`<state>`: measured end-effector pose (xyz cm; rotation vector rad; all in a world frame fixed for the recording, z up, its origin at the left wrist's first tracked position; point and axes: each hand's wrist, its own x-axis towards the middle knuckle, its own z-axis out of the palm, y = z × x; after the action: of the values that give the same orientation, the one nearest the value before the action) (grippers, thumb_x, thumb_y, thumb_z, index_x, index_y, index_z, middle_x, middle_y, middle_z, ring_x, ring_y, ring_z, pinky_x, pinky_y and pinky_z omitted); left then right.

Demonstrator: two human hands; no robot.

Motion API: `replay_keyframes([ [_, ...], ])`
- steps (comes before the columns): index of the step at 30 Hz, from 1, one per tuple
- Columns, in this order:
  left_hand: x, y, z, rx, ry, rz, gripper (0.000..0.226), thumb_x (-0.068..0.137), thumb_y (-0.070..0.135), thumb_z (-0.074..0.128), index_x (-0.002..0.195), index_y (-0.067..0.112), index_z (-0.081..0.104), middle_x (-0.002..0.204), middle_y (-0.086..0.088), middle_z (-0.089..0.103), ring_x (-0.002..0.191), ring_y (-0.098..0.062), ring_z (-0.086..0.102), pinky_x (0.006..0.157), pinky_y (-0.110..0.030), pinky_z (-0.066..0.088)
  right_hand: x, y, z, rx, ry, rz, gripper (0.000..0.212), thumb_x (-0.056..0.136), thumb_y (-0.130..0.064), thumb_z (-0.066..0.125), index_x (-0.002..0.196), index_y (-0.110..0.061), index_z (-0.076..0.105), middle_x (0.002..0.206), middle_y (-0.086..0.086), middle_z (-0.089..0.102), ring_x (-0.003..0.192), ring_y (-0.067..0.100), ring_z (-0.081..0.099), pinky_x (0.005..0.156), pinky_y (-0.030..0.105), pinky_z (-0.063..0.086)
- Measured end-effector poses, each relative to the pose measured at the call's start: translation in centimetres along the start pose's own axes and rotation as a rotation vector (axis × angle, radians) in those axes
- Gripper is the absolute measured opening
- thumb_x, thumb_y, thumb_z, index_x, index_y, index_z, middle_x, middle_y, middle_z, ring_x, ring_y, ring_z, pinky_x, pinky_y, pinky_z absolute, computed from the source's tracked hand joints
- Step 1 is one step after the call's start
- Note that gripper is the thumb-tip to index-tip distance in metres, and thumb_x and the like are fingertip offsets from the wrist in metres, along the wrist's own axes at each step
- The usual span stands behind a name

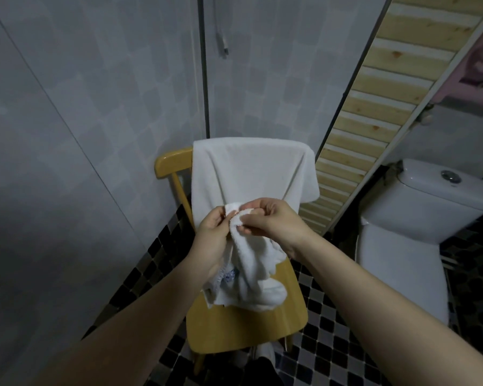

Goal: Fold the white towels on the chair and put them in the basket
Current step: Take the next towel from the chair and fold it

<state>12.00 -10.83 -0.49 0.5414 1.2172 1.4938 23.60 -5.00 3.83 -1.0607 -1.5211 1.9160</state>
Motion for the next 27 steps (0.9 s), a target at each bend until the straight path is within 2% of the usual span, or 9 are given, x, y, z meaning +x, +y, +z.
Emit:
replay_keyframes([
  [4, -0.5, 0.2, -1.0, -0.049, -0.02, -0.017, 0.018, 0.095, 0.009, 0.048, 0.09, 0.013, 0.065, 0.072, 0.0, 0.073, 0.069, -0.013, 0.068, 0.06, -0.019, 0.055, 0.0, -0.9, 0.5, -0.251, -0.1, -0.046, 0.024, 0.077, 0.016, 0.061, 0.085, -0.007, 0.063, 0.064, 0.001, 0.066, 0.06, 0.002, 0.065, 0.065, 0.014, 0.053],
  [7, -1.1, 0.5, -1.3, -0.066, -0.046, -0.012, 0.017, 0.094, 0.008, 0.049, 0.092, 0.012, 0.066, 0.077, 0.0, 0.074, 0.073, -0.011, 0.07, 0.064, -0.017, 0.056, 0.6, -1.2, 1.5, -0.606, 0.034, -0.183, 0.006, 0.082, -0.004, 0.064, 0.083, -0.009, 0.067, 0.063, -0.003, 0.063, 0.061, 0.006, 0.06, 0.064, 0.021, 0.048],
  [10, -1.2, 1.1, -2.0, -0.065, -0.03, 0.0, 0.021, 0.095, 0.009, 0.048, 0.105, 0.014, 0.066, 0.093, -0.002, 0.075, 0.088, -0.011, 0.07, 0.078, -0.02, 0.056, 1.4, -1.2, 2.4, -0.802, 0.111, -0.3, 0.006, 0.081, -0.019, 0.068, 0.084, -0.014, 0.069, 0.081, -0.002, 0.056, 0.078, 0.011, 0.053, 0.071, 0.023, 0.041],
  [12, -1.1, 1.5, -2.4, -0.086, -0.02, -0.008, 0.022, 0.096, 0.012, 0.045, 0.105, 0.015, 0.065, 0.095, -0.002, 0.074, 0.087, -0.01, 0.07, 0.081, -0.022, 0.055, 1.6, -1.0, 3.1, -0.851, 0.148, -0.327, 0.009, 0.082, -0.024, 0.067, 0.078, -0.018, 0.061, 0.082, -0.002, 0.054, 0.082, 0.014, 0.052, 0.069, 0.025, 0.039],
  [15, -1.1, 1.7, -2.6, -0.137, -0.051, -0.034, 0.027, 0.1, 0.024, 0.039, 0.104, 0.017, 0.065, 0.099, -0.002, 0.074, 0.092, -0.008, 0.069, 0.087, -0.025, 0.049, 1.8, -0.2, 4.1, -0.907, 0.269, -0.344, 0.026, 0.085, -0.033, 0.061, 0.07, -0.02, 0.045, 0.063, -0.009, 0.047, 0.068, 0.016, 0.05, 0.063, 0.028, 0.034],
  [18, -1.7, 1.8, -2.5, -0.04, -0.113, -0.004, 0.023, 0.098, 0.019, 0.043, 0.107, 0.021, 0.064, 0.108, 0.001, 0.072, 0.108, -0.01, 0.064, 0.094, -0.025, 0.047, 1.8, 0.2, 4.6, -0.793, 0.294, -0.35, 0.034, 0.087, -0.035, 0.061, 0.064, -0.021, 0.04, 0.058, -0.008, 0.044, 0.057, 0.009, 0.044, 0.054, 0.023, 0.032],
  [20, -2.0, 1.9, -2.6, 0.009, -0.112, 0.034, 0.022, 0.096, 0.011, 0.047, 0.102, 0.019, 0.066, 0.103, -0.002, 0.073, 0.102, -0.014, 0.066, 0.088, -0.024, 0.051, 1.6, -0.1, 4.5, -0.576, 0.246, -0.289, 0.032, 0.088, -0.032, 0.06, 0.065, -0.018, 0.044, 0.059, -0.008, 0.046, 0.056, 0.005, 0.043, 0.052, 0.018, 0.034],
  [23, -2.1, 2.5, -2.5, 0.017, -0.048, 0.075, 0.018, 0.095, 0.012, 0.049, 0.092, 0.015, 0.066, 0.089, -0.002, 0.073, 0.087, -0.016, 0.067, 0.075, -0.022, 0.054, 0.6, -0.3, 4.0, -0.304, 0.134, -0.22, 0.028, 0.095, -0.028, 0.051, 0.07, -0.015, 0.051, 0.063, -0.002, 0.05, 0.058, 0.009, 0.046, 0.057, 0.025, 0.038],
  [27, -2.1, 5.5, -0.6, -0.094, -0.062, 0.149, 0.017, 0.095, 0.015, 0.048, 0.09, 0.012, 0.064, 0.089, -0.007, 0.071, 0.085, -0.017, 0.067, 0.073, -0.024, 0.055, -0.3, -1.8, 2.9, -0.196, -0.08, -0.07, 0.05, 0.098, -0.048, 0.029, 0.098, -0.018, 0.069, 0.1, 0.002, 0.072, 0.098, 0.015, 0.067, 0.092, 0.028, 0.05],
])
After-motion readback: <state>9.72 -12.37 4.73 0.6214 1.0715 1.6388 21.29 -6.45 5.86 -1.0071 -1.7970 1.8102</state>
